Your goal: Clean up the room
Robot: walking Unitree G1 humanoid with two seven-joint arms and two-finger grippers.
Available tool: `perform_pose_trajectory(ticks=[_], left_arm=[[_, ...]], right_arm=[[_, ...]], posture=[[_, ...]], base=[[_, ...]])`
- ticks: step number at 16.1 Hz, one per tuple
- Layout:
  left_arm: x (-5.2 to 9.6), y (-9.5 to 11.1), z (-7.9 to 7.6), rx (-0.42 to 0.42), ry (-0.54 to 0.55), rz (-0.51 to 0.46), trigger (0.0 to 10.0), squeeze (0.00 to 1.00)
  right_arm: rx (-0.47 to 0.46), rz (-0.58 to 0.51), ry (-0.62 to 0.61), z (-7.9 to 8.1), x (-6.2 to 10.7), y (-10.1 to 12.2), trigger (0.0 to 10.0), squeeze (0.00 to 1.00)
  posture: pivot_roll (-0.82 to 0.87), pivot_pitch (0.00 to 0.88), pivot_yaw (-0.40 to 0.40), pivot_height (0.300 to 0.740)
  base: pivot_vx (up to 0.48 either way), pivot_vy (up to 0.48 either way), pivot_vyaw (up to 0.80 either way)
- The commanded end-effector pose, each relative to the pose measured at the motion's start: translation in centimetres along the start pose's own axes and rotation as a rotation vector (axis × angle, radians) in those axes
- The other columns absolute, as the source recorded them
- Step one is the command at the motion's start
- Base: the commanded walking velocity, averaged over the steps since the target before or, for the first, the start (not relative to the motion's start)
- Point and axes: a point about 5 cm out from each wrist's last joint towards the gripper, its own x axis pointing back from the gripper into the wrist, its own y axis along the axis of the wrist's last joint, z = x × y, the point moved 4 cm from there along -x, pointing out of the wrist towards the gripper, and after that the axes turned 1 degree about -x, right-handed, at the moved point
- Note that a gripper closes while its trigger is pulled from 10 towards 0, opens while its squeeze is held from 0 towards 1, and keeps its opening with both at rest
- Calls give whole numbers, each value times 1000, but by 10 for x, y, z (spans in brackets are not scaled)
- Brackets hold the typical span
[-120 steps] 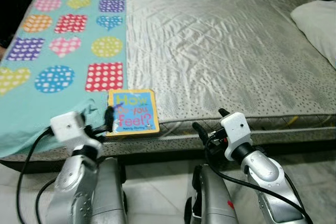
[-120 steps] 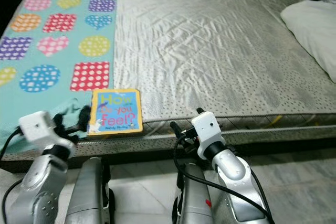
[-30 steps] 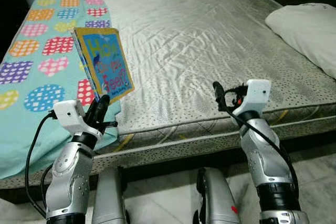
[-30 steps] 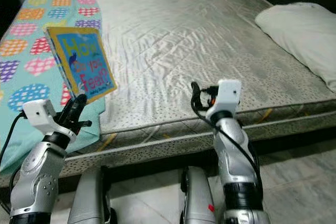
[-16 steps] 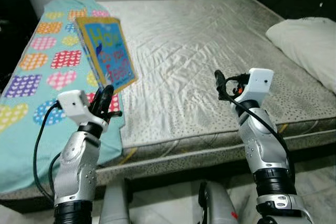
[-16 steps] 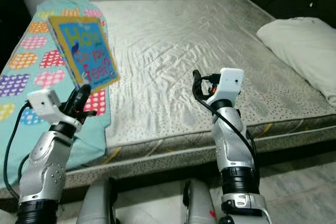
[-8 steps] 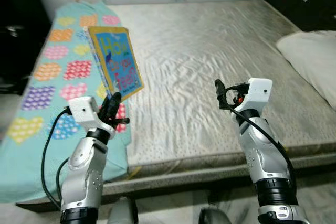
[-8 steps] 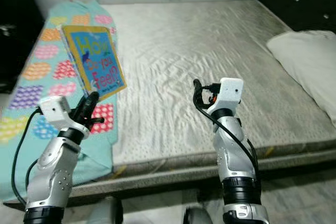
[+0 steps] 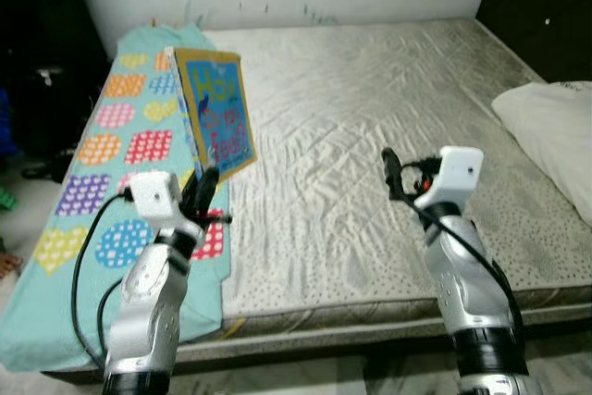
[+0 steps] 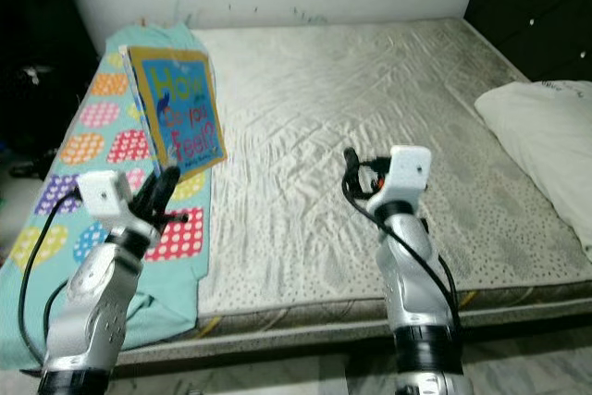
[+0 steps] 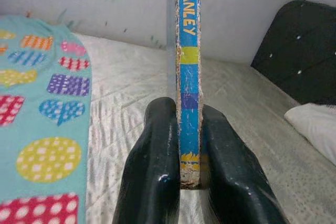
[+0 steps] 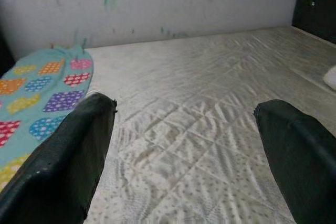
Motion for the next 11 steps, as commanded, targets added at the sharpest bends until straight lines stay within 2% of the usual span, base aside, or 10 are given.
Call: perform_pose_trajectory(ticks=[1,4,5,6,7,8,10,11], left_arm=[[2,9,0,-37,-18,-26,0,0],[9,2,2,-32,-11,6,0,0],[10,0,1,-32,-9,15,431,0],[9,-1,-1,-29,-8,18,2745,0],[7,-1,-3,-20,-10,16,4118,0],[4,-2,-5,-10,-10,18,9804,0],[1,-3,-5,-12,-1,26,10000,0],[2,-2,2,-19,13,30,10000,0]], right_arm=[[-3,-11,-11,-1,2,3,10000,0],[11,10,-37,-7,11,-5,10000,0],[19,15,-32,-6,12,-6,10000,0],[21,17,-36,-6,12,-6,10000,0],[5,14,-40,-5,12,-5,10000,0],[0,3,-49,-5,11,-3,10000,0],[6,-14,-80,-11,11,2,10000,0],[29,-18,-87,-15,15,2,10000,0]], posture=[[-44,0,30,740],[-52,0,28,740],[-54,0,25,740],[-56,0,20,740],[-61,0,16,740],[-65,0,14,740],[-74,0,19,740],[-78,0,25,740]], base=[[0,0,0],[0,0,0],[0,0,0],[0,0,0],[0,0,0],[0,0,0],[0,0,0],[0,0,0]])
